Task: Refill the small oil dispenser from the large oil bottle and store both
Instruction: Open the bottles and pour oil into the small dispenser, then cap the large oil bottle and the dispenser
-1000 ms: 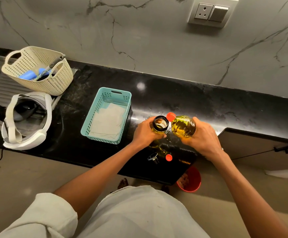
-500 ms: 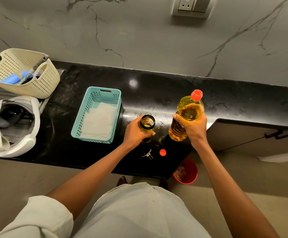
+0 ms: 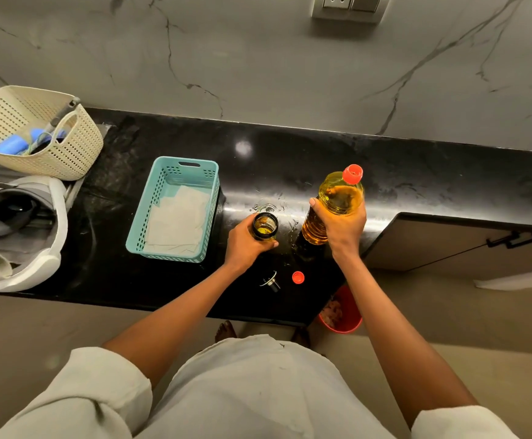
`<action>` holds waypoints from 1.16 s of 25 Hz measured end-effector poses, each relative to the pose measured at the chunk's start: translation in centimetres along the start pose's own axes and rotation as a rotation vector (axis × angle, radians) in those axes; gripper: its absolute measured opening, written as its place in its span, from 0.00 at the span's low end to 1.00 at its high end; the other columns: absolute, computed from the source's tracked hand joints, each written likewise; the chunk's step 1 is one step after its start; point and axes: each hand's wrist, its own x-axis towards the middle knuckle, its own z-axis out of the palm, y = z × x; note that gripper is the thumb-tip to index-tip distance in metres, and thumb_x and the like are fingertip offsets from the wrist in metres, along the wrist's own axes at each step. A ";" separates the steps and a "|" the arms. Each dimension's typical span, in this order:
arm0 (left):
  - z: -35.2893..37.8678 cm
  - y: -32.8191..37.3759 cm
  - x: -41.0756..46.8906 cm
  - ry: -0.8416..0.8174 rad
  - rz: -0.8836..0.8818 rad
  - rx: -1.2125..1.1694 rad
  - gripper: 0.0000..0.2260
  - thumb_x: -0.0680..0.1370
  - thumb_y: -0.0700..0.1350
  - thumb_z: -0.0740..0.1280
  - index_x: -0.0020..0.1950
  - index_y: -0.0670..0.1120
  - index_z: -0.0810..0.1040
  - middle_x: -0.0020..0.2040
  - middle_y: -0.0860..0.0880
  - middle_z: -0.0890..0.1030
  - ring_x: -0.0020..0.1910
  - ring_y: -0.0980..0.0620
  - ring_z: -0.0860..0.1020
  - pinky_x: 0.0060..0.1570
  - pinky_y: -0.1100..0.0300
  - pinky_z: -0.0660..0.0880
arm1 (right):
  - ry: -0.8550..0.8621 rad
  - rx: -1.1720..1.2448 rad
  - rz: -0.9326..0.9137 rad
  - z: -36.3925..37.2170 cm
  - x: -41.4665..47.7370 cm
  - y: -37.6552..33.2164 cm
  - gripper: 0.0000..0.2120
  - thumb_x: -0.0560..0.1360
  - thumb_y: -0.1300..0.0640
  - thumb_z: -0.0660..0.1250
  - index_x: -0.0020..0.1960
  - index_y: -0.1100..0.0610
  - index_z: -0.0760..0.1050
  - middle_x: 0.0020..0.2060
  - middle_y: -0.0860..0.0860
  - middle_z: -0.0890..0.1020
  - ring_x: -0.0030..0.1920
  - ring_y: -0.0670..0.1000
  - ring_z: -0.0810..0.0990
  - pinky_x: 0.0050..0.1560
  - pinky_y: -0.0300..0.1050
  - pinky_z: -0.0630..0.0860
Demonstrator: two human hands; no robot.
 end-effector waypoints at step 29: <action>0.1 -1.5 -0.1 -0.082 -0.056 -0.075 0.41 0.63 0.41 0.88 0.73 0.49 0.76 0.63 0.54 0.83 0.63 0.60 0.81 0.63 0.66 0.77 | 0.143 -0.260 0.085 -2.9 -5.2 3.3 0.40 0.68 0.39 0.82 0.73 0.47 0.68 0.66 0.46 0.76 0.67 0.48 0.76 0.74 0.62 0.69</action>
